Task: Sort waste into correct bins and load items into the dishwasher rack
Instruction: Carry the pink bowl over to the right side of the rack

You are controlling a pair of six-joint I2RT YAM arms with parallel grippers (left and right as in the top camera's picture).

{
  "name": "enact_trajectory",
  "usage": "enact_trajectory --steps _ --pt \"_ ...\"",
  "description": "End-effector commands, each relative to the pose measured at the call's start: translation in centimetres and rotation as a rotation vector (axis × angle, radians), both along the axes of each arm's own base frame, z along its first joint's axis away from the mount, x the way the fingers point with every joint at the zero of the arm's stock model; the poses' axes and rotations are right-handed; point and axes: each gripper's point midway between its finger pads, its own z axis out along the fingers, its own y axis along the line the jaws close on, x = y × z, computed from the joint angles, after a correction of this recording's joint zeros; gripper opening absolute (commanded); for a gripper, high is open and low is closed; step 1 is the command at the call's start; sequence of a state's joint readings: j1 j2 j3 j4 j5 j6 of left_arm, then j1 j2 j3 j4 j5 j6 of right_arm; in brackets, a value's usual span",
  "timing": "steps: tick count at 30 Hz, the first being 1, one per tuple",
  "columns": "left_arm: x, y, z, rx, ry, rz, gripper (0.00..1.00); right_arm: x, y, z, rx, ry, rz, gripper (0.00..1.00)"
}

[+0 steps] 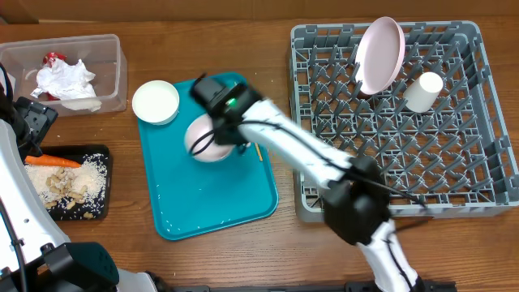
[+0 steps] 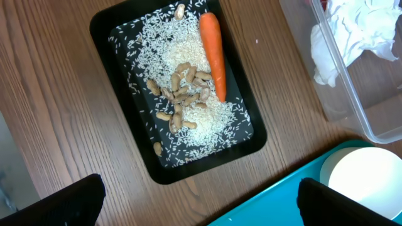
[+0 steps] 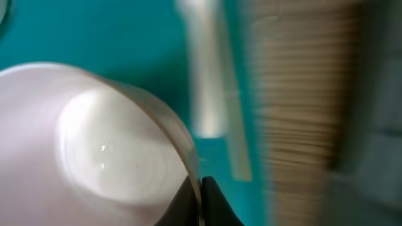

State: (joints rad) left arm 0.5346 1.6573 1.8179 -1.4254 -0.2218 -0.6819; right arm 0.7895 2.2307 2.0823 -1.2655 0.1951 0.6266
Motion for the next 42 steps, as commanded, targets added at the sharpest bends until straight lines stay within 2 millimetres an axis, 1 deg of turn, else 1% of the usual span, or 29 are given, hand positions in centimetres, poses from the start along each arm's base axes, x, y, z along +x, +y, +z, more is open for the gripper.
enact_trajectory --steps 1,2,5,7,8,9,12,13,15,17,20,21,24,28,30,34,39,42 --pt "-0.3 0.3 -0.3 0.009 0.016 0.019 1.0 2.4 -9.8 12.5 -0.189 -0.345 -0.157 0.04" --pt "-0.3 0.3 -0.3 0.009 0.016 0.019 1.0 2.2 -11.2 13.5 -0.225 -0.365 -0.175 0.04" --pt "-0.3 0.3 -0.3 0.009 0.016 0.019 1.0 0.7 -17.7 17.9 -0.363 -0.436 -0.289 0.04" --pt "-0.3 0.3 -0.3 0.009 0.016 0.019 1.0 -0.7 -21.3 19.8 -0.42 -0.451 -0.373 0.04" --pt "-0.3 0.3 -0.3 0.009 0.016 0.019 1.0 -1.1 -22.5 20.4 -0.431 -0.457 -0.408 0.04" --pt "-0.3 0.3 -0.3 0.009 0.016 0.019 1.0 -1.4 -23.1 20.5 -0.42 -0.439 -0.402 0.04" --pt "-0.3 0.3 -0.3 0.009 0.016 0.019 1.0 -1.9 -25.2 21.5 -0.367 -0.428 -0.46 0.04" --pt "-0.3 0.3 -0.3 0.009 0.016 0.019 1.0 -2.2 -26.4 22.0 -0.37 -0.429 -0.474 0.04" --pt "-0.3 0.3 -0.3 0.009 0.016 0.019 1.0 -2.8 -28.3 22.5 -0.392 -0.43 -0.497 0.04" --pt "-0.3 0.3 -0.3 0.009 0.016 0.019 1.0 -3.6 -30.6 22.6 -0.428 -0.428 -0.545 0.04" --pt "-0.3 0.3 -0.3 0.009 0.016 0.019 1.0 -5.2 -34.4 22.2 -0.492 -0.418 -0.649 0.04" --pt "-0.3 0.3 -0.3 0.009 0.016 0.019 1.0 -6.2 -36.3 21.8 -0.528 -0.425 -0.733 0.04" --pt "-0.3 0.3 -0.3 0.009 0.016 0.019 1.0 -7.5 -39.6 20.8 -0.636 -0.438 -0.858 0.04" --pt "-0.3 0.3 -0.3 0.009 0.016 0.019 1.0 -8.9 -42.6 19.0 -0.773 -0.455 -0.98 0.04" --pt "-0.3 0.3 -0.3 0.009 0.016 0.019 1.0 -9.6 -43.6 17.8 -0.828 -0.468 -1.027 0.04" --pt "-0.3 0.3 -0.3 0.009 0.016 0.019 1.0 -10.3 -45.2 15.8 -0.943 -0.512 -1.051 0.04" --pt "-0.3 0.3 -0.3 0.009 0.016 0.019 1.0 -10.3 -46.6 13.7 -1.062 -0.574 -1.033 0.04" --pt "-0.3 0.3 -0.3 0.009 0.016 0.019 1.0 -9.9 -47.2 12.2 -1.093 -0.529 -1.01 0.04"
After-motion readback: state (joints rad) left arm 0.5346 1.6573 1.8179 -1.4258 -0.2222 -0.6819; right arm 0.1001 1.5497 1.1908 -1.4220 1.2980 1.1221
